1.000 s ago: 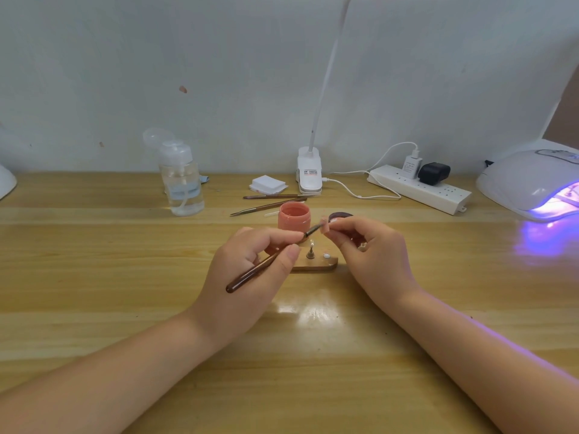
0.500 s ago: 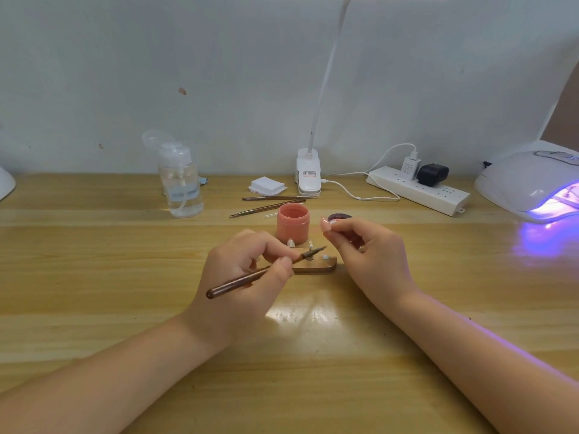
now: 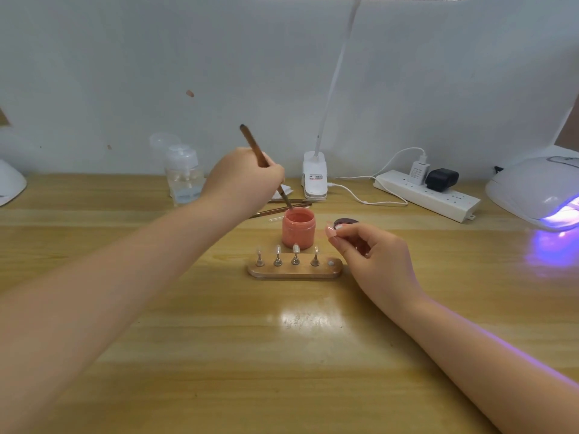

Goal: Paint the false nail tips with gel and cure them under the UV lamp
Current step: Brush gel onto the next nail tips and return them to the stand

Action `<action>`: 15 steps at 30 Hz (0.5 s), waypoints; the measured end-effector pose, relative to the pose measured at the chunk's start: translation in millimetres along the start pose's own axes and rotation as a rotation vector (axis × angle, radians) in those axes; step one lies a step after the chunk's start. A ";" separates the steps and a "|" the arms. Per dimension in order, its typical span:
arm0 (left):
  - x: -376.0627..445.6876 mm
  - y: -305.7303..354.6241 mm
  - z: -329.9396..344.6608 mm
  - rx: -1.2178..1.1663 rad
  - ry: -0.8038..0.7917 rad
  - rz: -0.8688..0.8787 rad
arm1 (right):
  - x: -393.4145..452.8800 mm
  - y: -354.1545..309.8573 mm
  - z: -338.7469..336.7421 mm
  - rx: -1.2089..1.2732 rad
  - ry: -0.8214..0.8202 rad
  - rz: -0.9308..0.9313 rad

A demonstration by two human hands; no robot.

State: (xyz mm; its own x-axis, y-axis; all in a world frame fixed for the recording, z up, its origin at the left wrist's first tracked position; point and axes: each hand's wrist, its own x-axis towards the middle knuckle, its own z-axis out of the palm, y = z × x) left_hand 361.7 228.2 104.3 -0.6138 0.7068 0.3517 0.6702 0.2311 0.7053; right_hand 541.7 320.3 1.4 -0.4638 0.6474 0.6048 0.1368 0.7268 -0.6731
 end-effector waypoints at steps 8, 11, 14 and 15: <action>16.7 -2.4 29.4 0.219 -0.199 -0.109 | -0.4 1.3 1.7 0.003 -0.009 -0.019; 16.3 -6.4 30.0 0.114 -0.161 -0.127 | -0.6 -0.2 1.0 -0.007 -0.001 -0.028; 16.4 -9.7 21.5 -0.110 -0.050 -0.174 | -0.8 -2.3 0.4 -0.046 0.002 -0.050; 16.7 -12.0 18.3 -0.196 -0.013 -0.202 | -0.7 -3.0 0.5 -0.060 -0.002 -0.053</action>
State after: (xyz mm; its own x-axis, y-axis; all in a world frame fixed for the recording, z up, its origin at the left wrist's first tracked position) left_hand 351.0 249.5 90.4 -0.7209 0.6680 0.1848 0.4401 0.2351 0.8666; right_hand 541.3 317.6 2.8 -0.4736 0.6069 0.6383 0.1637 0.7727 -0.6133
